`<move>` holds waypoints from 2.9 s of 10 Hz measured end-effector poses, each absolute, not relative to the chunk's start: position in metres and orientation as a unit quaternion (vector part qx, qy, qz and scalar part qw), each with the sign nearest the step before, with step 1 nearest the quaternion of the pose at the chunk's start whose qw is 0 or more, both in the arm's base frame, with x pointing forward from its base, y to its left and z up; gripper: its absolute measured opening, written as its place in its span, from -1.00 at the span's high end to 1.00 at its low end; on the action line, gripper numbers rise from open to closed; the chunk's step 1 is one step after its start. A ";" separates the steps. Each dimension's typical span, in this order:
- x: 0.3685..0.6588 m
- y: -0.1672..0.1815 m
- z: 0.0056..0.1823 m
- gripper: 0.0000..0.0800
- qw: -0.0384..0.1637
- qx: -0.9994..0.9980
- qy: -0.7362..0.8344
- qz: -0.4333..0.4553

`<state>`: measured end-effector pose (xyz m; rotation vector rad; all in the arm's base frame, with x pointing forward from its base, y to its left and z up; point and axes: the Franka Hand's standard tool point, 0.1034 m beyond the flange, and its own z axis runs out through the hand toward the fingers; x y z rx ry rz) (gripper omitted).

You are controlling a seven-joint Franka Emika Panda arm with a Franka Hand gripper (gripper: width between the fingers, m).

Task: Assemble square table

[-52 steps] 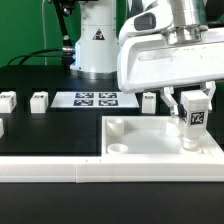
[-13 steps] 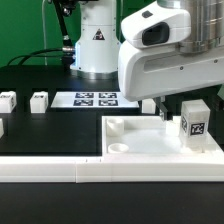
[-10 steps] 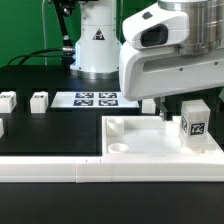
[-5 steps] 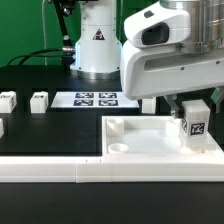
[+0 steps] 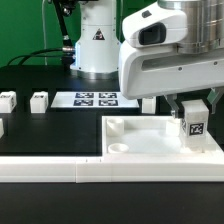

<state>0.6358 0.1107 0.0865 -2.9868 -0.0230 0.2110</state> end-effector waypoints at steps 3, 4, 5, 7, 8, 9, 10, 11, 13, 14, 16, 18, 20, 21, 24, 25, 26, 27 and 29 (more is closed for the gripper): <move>0.629 0.110 0.086 0.27 0.069 -0.985 0.151 0.046; 0.625 0.112 0.086 0.27 0.066 -0.976 0.201 0.044; 0.625 0.113 0.086 0.27 0.063 -0.967 0.241 0.043; 0.625 0.113 0.086 0.27 0.058 -0.938 0.337 0.049; 0.625 0.114 0.086 0.27 0.056 -0.927 0.367 0.051; 0.625 0.114 0.086 0.27 0.054 -0.909 0.410 0.053; 0.625 0.115 0.086 0.27 0.053 -0.895 0.440 0.055; 0.624 0.117 0.086 0.27 0.050 -0.869 0.489 0.059; 0.624 0.119 0.085 0.27 0.046 -0.832 0.550 0.062; 0.624 0.121 0.085 0.27 0.043 -0.815 0.574 0.063; 0.624 0.122 0.085 0.27 0.043 -0.812 0.578 0.063; 0.623 0.123 0.085 -0.29 0.045 -0.838 0.541 0.062; 0.623 0.123 0.084 -0.56 0.049 -0.879 0.471 0.059; 0.623 0.122 0.084 -0.56 0.052 -0.897 0.435 0.056; 0.623 0.122 0.083 -0.62 0.057 -0.939 0.335 0.050; 0.623 0.122 0.083 -0.62 0.058 -0.947 0.313 0.049; 0.622 0.121 0.082 -0.62 0.059 -0.965 0.251 0.046; 0.622 0.119 0.082 -0.62 0.061 -0.977 0.199 0.043; 0.622 0.119 0.082 -0.62 0.065 -0.991 0.115 0.037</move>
Offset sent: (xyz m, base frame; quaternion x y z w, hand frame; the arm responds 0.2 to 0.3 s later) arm -0.0245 0.0028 -0.0068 -0.0073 0.0272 0.3015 0.9530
